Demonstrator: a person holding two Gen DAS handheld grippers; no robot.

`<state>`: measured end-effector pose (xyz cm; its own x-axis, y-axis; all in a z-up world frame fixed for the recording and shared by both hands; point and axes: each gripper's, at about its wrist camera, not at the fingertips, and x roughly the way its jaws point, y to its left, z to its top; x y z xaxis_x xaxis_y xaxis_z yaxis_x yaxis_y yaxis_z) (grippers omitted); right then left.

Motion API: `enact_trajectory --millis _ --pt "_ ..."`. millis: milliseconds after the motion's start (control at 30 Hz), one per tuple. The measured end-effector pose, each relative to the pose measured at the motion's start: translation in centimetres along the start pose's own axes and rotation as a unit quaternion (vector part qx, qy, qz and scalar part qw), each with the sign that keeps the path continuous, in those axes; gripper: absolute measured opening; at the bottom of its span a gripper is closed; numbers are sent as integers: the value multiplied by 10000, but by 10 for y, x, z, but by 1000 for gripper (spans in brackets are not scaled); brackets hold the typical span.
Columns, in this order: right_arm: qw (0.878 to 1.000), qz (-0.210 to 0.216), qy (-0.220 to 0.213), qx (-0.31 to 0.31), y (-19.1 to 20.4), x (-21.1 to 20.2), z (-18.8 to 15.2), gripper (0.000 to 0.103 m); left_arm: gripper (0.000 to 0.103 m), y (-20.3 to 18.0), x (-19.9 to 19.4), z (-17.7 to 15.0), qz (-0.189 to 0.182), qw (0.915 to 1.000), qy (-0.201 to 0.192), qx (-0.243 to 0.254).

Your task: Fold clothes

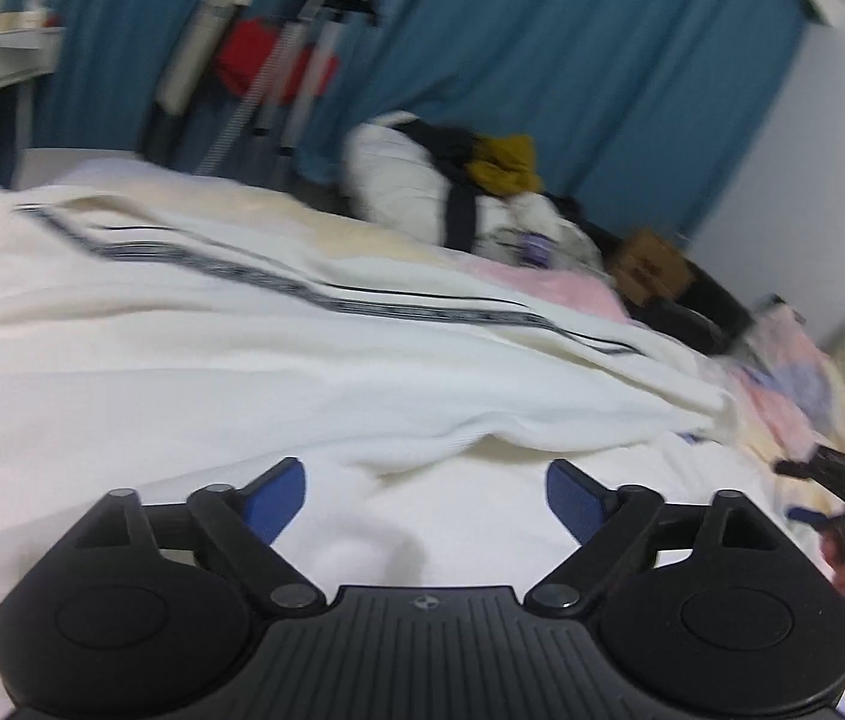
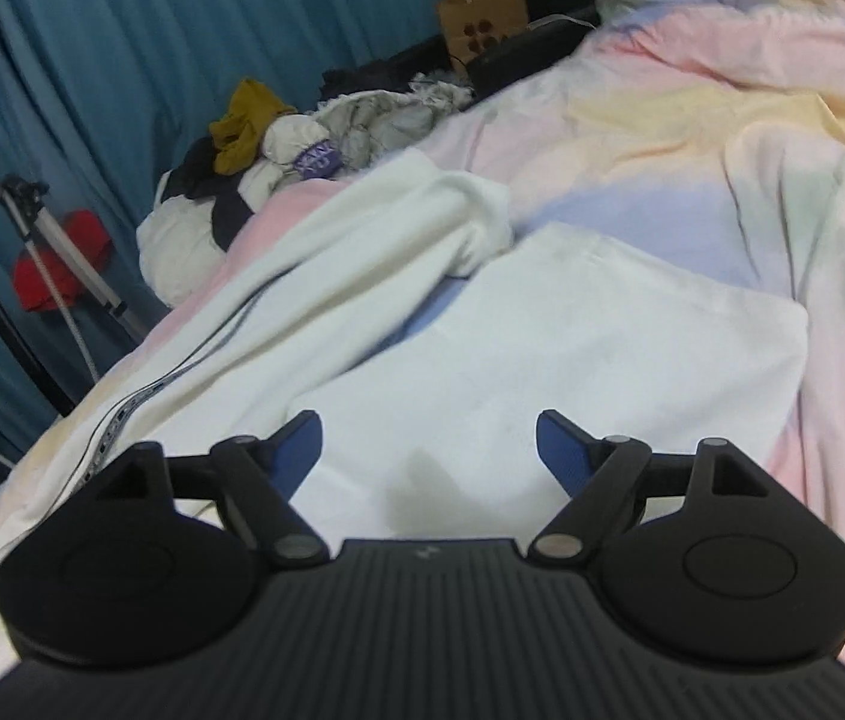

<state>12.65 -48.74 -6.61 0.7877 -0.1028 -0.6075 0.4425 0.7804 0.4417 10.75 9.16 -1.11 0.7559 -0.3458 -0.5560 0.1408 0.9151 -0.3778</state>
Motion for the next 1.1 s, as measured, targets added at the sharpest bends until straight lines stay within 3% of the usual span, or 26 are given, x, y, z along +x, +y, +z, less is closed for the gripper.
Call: enact_trajectory --millis 133,233,433,600,700,833,933,967,1033,1100 --pt "9990 79 -29 438 -16 -1 1 81 103 28 -31 -2 339 9961 -9 -811" --pt "9975 -71 -185 678 -30 -6 2 81 103 59 -59 -4 311 9851 -49 -1693" --pt "9843 -680 -735 1452 -73 -20 8 81 103 116 -116 -20 450 9521 -518 -2980" --pt "9637 -1446 -1004 2009 -105 -28 6 81 102 153 -123 -35 688 9130 -467 -3995" --pt "9514 -1722 -1050 2326 -124 -28 2 81 99 161 -111 -37 789 9057 -405 -4144" --pt "9430 -1742 -896 2689 -147 -16 -2 81 87 173 -88 -37 583 8970 -188 -4379" --pt "9474 -1454 -714 2762 -153 -2 -4 81 74 182 -82 -39 572 8888 -234 -4541" --pt "9491 -1356 -651 2768 -153 3 -5 73 72 184 -79 -40 569 8860 -249 -4594" --pt "9509 -1229 -609 2773 -151 11 -6 72 58 190 -75 -41 562 8804 -280 -4701" --pt "9525 -1171 -626 2740 -151 19 -6 54 48 196 -70 -42 554 8746 -310 -4807"
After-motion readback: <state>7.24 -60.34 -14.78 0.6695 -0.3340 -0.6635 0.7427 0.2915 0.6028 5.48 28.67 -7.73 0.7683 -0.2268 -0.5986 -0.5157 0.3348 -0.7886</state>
